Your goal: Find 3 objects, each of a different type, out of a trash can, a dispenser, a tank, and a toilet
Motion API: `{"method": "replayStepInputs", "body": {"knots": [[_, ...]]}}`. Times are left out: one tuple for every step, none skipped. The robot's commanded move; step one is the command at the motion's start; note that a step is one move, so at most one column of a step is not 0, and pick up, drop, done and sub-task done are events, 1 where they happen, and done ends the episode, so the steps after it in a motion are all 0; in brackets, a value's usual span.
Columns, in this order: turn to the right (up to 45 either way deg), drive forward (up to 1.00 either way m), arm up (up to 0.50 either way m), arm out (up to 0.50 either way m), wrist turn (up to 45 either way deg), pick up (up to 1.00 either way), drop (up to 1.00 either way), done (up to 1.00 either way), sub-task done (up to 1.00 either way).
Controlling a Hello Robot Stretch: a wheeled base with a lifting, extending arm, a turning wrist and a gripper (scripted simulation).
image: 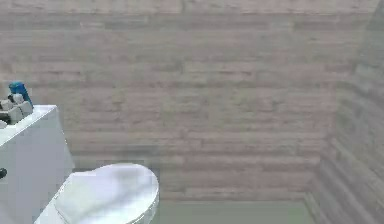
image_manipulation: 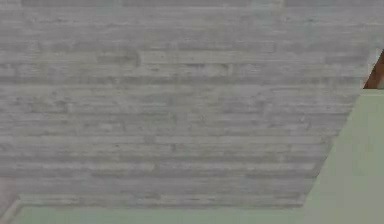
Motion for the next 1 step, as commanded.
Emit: {"method": "replayStepInputs", "body": {"knots": [[-27.0, 0.00, 0.00, 0.00, 0.0, 0.00, 0.00, 0.00, 0.00]]}}
